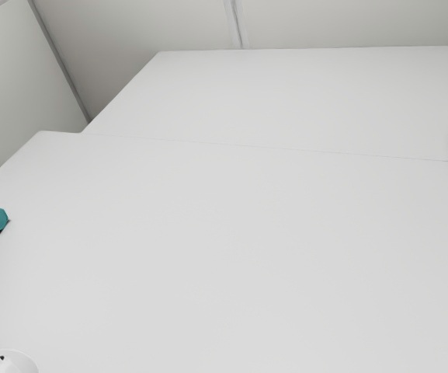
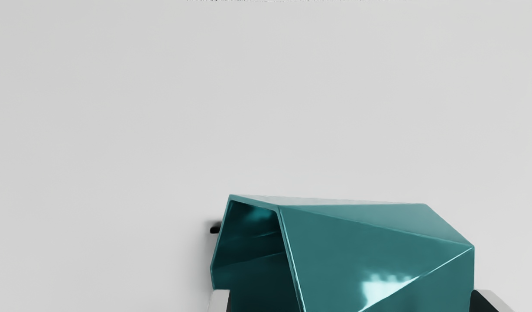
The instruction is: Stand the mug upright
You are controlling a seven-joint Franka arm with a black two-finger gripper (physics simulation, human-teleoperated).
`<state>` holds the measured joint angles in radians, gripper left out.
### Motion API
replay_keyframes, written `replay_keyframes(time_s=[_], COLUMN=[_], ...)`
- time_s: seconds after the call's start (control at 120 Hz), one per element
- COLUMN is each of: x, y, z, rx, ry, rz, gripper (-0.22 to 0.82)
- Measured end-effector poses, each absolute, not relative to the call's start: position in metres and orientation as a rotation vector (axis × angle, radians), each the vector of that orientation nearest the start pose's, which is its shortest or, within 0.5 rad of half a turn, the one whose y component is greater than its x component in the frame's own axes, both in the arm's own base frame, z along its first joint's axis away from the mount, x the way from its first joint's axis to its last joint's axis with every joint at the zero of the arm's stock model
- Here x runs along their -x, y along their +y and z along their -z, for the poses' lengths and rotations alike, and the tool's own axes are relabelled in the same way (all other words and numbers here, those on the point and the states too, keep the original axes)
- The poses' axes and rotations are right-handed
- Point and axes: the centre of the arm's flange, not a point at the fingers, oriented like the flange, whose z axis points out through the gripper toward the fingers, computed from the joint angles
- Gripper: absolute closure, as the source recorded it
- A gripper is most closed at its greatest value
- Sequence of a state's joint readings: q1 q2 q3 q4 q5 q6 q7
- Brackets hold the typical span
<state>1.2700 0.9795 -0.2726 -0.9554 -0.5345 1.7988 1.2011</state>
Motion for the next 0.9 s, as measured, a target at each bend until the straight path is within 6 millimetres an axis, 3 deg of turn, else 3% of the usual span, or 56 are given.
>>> replay_keyframes(time_s=[0.325, 0.625, 0.9], x=[-0.384, -0.388, -0.398], y=[0.663, 0.655, 0.648], z=[-0.281, -0.286, -0.296], rx=[3.477, 3.511, 3.517], ry=[-0.085, -0.038, 0.015], rz=[1.201, 1.241, 1.288], gripper=[0.02, 0.4, 0.65])
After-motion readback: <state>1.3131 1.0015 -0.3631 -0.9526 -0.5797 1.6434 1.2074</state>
